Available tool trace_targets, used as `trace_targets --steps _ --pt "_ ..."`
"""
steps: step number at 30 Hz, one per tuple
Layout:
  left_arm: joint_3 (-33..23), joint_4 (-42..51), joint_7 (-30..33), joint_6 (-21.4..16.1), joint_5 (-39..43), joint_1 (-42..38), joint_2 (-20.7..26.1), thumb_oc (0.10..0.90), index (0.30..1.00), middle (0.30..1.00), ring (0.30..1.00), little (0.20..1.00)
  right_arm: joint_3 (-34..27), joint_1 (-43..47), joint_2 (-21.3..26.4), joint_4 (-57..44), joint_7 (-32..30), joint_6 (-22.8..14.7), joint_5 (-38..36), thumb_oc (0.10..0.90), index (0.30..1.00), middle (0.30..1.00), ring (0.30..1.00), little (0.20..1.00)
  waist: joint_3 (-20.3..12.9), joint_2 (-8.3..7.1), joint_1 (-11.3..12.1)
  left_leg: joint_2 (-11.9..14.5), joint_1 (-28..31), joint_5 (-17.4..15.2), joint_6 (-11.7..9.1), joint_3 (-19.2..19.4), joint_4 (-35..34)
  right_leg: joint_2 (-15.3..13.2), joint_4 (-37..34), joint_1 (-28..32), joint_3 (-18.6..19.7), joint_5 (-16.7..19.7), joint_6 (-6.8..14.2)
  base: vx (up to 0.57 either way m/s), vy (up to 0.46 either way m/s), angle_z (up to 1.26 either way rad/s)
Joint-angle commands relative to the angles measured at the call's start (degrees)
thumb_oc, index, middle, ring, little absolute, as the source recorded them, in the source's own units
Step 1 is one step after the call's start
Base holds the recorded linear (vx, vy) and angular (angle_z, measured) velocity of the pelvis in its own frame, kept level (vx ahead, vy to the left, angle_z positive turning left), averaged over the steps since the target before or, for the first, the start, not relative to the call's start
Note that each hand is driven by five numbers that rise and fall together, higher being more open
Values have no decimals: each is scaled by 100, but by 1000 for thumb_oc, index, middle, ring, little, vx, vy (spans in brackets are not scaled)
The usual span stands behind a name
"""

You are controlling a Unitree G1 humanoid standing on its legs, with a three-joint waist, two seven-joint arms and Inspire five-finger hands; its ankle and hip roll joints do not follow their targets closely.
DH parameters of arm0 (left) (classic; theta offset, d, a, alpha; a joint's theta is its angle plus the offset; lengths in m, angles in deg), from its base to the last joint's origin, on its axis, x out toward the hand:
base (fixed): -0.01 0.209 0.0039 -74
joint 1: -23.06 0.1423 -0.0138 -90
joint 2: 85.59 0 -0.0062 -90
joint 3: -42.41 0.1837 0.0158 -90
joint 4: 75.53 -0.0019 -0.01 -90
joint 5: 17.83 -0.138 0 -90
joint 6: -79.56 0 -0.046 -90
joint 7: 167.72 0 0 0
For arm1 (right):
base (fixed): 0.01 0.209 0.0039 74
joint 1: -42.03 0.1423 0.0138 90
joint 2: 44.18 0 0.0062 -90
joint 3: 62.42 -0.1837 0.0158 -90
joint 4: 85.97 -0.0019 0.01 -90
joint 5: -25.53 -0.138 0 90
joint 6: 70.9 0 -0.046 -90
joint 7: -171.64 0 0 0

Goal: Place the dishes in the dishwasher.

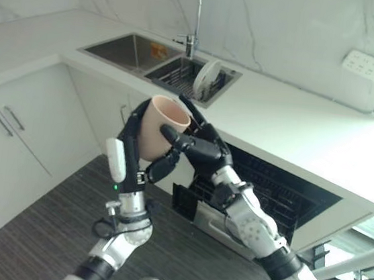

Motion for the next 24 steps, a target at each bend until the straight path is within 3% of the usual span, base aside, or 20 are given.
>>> trace_targets --steps 1,7,13,19,20,21,22,24 --pt "1118 301 129 33 -1114 -1166 -46 400 300 300 300 300 114 1193 -707 -289 132 -73 143 800 900 900 900 900 -72 72 68 -103 276 -497 -22 -259 -161 -29 569 253 -141 -1081 111 -12 19 8" --pt "1318 233 611 963 -2041 -1406 31 400 300 300 300 300 345 1441 -828 -149 67 101 326 800 900 900 900 900 -66 68 111 -114 261 -492 -29 -291 -161 -38 569 259 -153 -1079 118 -5 10 6" --pt "1680 63 726 1601 -2573 -1780 91 400 300 300 300 300 589 1596 -901 -58 131 319 296 800 900 900 900 900 -79 90 69 -110 258 -474 -36 -289 -161 -27 569 248 -93 -1086 134 0 0 0" --pt "2121 12 307 2330 -2461 -2411 126 400 300 300 300 300 940 1755 -918 -125 101 431 198 800 900 900 900 900 -97 127 -63 -129 268 -495 -11 -268 -161 0 569 203 11 -1097 143 12 14 -4" --pt "2161 -49 313 2377 -2530 -2457 113 400 300 300 300 300 943 1799 -936 -126 92 444 230 707 761 761 761 761 -112 132 -77 -140 234 -465 4 -278 -161 4 569 169 24 -1071 131 14 15 -6" --pt "2212 -120 378 2395 -2512 -2483 103 400 300 300 300 300 941 1849 -966 -130 81 451 267 474 411 411 411 411 -122 135 -80 -151 228 -466 8 -284 -161 9 569 160 39 -1072 128 29 11 -11" --pt "2250 -184 437 2398 -2471 -2510 88 400 300 300 300 300 938 1901 -983 -112 60 409 355 400 300 300 300 300 -116 138 -76 -161 253 -499 2 -297 -161 15 569 183 53 -1104 128 43 9 -9" --pt "2299 -223 469 2446 -2425 -2542 37 400 300 300 300 300 945 1958 -1007 -83 -27 360 444 400 300 300 300 300 -135 151 -80 -171 215 -467 19 -305 -161 10 569 152 51 -1077 113 11 6 -3"
